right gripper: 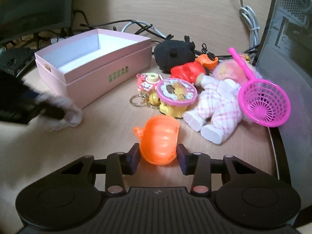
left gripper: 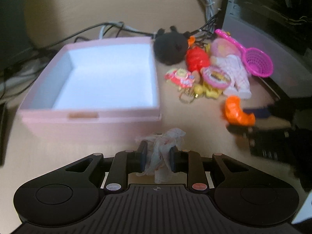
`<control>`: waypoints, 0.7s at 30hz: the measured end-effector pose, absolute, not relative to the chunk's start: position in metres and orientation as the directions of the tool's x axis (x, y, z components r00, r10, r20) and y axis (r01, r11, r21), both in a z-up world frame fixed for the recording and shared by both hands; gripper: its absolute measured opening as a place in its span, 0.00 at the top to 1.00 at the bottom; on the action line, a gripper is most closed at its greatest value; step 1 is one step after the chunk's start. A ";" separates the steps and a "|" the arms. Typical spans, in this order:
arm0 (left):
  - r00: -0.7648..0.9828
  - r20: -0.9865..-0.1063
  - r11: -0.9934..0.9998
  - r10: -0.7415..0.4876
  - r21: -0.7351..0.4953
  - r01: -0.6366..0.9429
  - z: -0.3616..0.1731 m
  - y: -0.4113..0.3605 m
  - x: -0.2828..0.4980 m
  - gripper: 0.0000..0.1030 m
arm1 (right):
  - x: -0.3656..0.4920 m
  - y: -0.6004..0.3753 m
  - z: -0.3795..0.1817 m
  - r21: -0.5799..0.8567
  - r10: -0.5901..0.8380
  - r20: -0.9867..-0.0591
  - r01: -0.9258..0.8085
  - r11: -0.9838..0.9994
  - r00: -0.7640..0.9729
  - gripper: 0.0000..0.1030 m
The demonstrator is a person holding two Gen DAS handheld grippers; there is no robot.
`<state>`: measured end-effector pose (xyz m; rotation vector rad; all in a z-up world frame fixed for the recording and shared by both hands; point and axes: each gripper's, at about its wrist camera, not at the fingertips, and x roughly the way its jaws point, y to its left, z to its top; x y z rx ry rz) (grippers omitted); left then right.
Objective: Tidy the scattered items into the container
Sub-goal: 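Grasp the orange plastic cup with the right gripper while the left gripper lifts the cloth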
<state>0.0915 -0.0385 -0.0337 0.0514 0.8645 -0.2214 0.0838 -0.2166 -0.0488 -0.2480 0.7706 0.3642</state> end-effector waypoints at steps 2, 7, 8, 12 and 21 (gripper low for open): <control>0.629 -0.753 0.969 -0.191 -0.044 0.242 -0.033 -0.047 0.100 0.75 | 0.079 -0.222 -0.049 -0.089 0.214 -0.718 -0.392 0.916 0.663 0.61; 0.631 -0.748 0.960 -0.207 -0.031 0.279 -0.037 -0.062 0.109 0.75 | 0.072 -0.231 -0.050 -0.095 0.184 -0.719 -0.358 0.929 0.670 0.61; 0.630 -0.748 0.960 -0.209 -0.034 0.278 -0.037 -0.063 0.109 0.75 | 0.071 -0.231 -0.050 -0.095 0.181 -0.719 -0.353 0.931 0.671 0.61; 0.621 -0.748 0.953 -0.234 -0.050 0.299 -0.034 -0.059 0.092 0.75 | 0.071 -0.228 -0.049 -0.108 0.174 -0.712 -0.350 0.930 0.681 0.61; 0.549 -0.808 0.974 -0.213 -0.130 0.185 -0.030 -0.016 0.025 0.75 | 0.096 -0.217 -0.043 -0.053 0.201 -0.690 -0.325 0.944 0.696 0.33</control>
